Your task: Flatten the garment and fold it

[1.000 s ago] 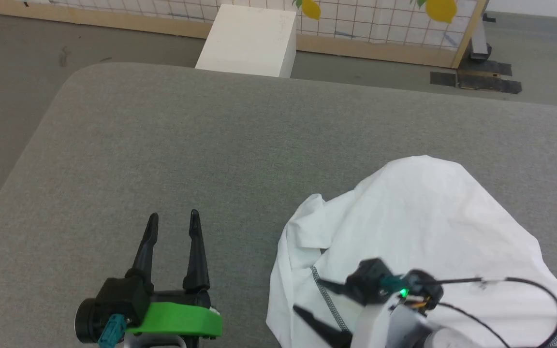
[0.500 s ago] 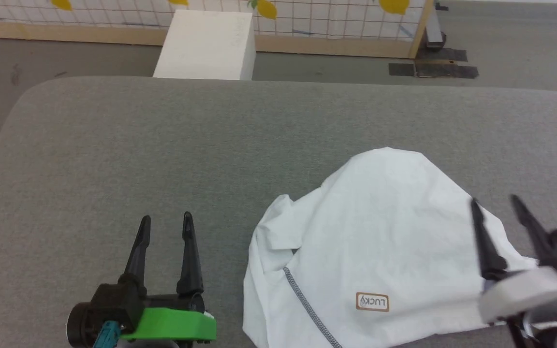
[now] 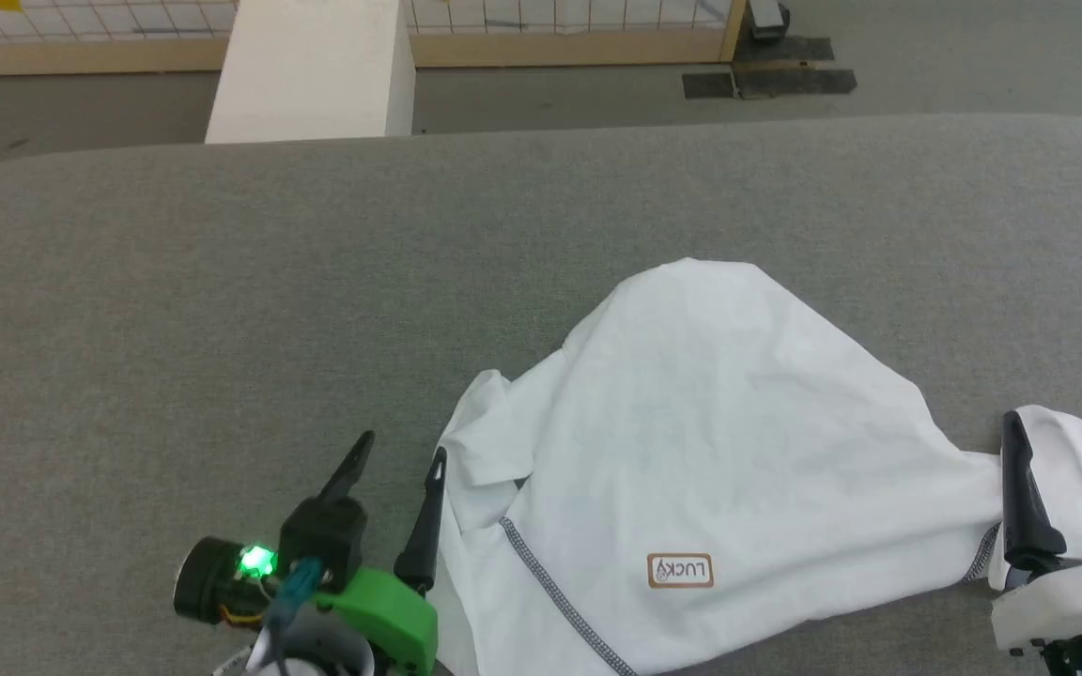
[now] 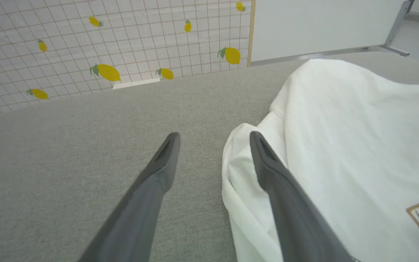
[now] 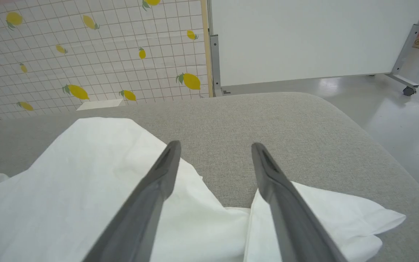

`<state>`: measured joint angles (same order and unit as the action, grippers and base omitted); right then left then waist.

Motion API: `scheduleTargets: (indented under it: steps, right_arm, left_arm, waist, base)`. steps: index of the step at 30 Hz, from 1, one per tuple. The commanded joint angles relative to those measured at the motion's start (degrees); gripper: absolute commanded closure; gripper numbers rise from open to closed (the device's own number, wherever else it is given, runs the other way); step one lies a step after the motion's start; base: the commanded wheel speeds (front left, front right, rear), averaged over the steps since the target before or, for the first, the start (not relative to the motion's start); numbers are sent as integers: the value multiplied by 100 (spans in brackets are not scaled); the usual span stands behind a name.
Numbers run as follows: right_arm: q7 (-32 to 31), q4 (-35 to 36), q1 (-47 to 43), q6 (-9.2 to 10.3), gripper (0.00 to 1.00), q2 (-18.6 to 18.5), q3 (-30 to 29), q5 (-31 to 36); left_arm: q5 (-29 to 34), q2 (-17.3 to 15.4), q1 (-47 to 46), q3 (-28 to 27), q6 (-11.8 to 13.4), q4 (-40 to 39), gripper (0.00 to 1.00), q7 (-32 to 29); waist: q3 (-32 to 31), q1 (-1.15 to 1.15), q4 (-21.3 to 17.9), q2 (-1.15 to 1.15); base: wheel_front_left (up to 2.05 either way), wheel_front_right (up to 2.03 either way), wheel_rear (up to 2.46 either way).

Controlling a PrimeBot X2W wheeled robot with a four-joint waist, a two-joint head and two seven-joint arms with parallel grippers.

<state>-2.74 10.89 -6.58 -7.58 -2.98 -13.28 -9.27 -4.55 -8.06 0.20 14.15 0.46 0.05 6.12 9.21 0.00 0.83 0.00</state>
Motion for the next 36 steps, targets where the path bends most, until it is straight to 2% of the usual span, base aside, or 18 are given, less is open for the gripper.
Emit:
scheduleTargets:
  steps: [1, 5, 10, 16, 17, 18, 19, 22, 24, 30, 36]
  right_arm:
    - [16, 27, 127, 9, 0, 9, 17, -74]
    - [-32, 19, 157, 9, 0, 10, 74, -157]
    - [-36, -23, 187, 9, 0, 10, 159, -221]
    - [-24, -49, 253, 9, 0, 10, 209, -257]
    - [-22, -56, 259, 9, 0, 10, 210, -262]
    - [-21, -63, 262, 9, 0, 10, 211, -265]
    - [-21, -74, 266, 9, 0, 10, 215, -267]
    - [-26, -93, 278, 9, 0, 10, 230, -271]
    - [-36, -97, 290, 9, 0, 10, 228, -268]
    - [-67, -92, 240, 9, 0, 10, 175, -227]
    - [-111, -65, 134, 9, 0, 10, 135, -215]
  left_arm:
    - [45, -115, -203, 51, -111, 102, 0, -325]
    - [24, -264, -488, 131, -298, 228, 0, -1098]
    - [-26, -369, -572, 206, -365, 374, 0, -1965]
    - [-155, -319, -519, 296, -394, 415, 0, -2354]
    - [-173, -315, -529, 335, -422, 449, 52, -2385]
    - [-182, -313, -545, 367, -443, 484, 80, -2389]
    - [-208, -305, -562, 405, -471, 545, 100, -2405]
    - [-203, -294, -676, 434, -470, 637, 100, -2284]
    - [-199, -252, -785, 353, -361, 626, 100, -2070]
    - [-409, -51, -968, -335, 286, 137, 100, -1143]
    - [-615, 84, -511, -1195, 1081, -750, 100, -567]
  waist:
    - [134, 0, -68, 0]
    - [281, 0, -77, 0]
    - [436, 0, -103, 0]
    - [536, 0, -132, 0]
    - [550, 0, -129, 0]
    - [559, 0, -125, 0]
    - [566, 0, -122, 0]
    - [564, 0, -114, 0]
    - [536, 0, -96, 0]
    - [349, 0, 39, 0]
    - [173, 0, 235, 0]
  base:
    - [0, 0, 0]
    - [0, 0, 0]
    - [0, 0, 0]
    - [0, 0, 0]
    - [0, 0, 0]
    - [0, 0, 0]
    - [0, 0, 0]
    - [0, 0, 0]
    - [0, 0, 0]
    - [0, 0, 0]
    - [0, 0, 0]
